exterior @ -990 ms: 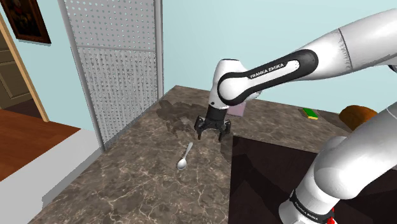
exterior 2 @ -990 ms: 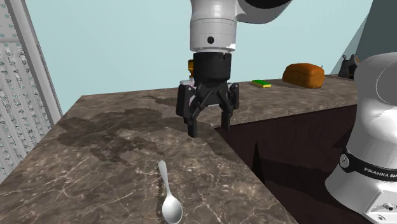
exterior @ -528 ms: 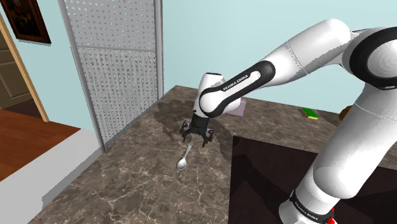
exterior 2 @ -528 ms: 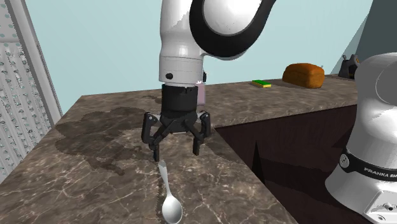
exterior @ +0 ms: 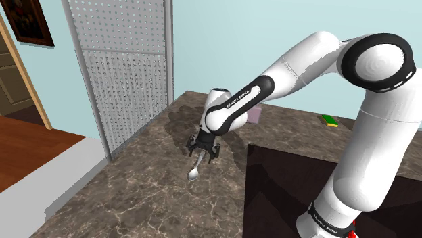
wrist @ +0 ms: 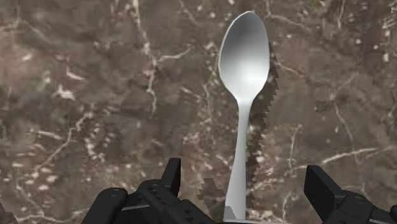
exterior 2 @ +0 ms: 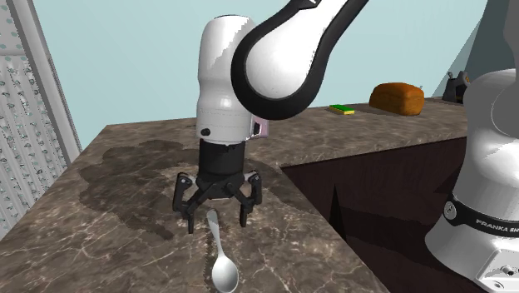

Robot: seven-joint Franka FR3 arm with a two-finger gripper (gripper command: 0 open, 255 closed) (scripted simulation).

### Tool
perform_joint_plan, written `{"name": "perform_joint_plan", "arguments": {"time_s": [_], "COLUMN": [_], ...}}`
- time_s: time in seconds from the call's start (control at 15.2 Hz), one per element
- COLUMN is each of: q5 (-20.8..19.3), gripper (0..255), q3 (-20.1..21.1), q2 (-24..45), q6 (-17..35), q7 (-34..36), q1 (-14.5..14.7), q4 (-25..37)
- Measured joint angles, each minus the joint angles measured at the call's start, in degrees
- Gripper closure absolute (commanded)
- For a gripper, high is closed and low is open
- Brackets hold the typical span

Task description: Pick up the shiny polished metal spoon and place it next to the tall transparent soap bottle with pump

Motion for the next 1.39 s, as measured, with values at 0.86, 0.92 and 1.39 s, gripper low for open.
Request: {"name": "perform_joint_plan", "arguments": {"time_s": [0.86, 0.92, 1.39], "q5": [-0.40, -0.42, -0.36], "gripper": [255, 255, 255], "q3": [-0.11, -0.12, -0.06], "q2": [1.86, 1.85, 1.35], "q6": [1.59, 1.65, 1.00], "q7": [0.24, 0.29, 0.31], "q1": [0.22, 0.23, 0.23], "q4": [0.15, 0.15, 0.42]}}
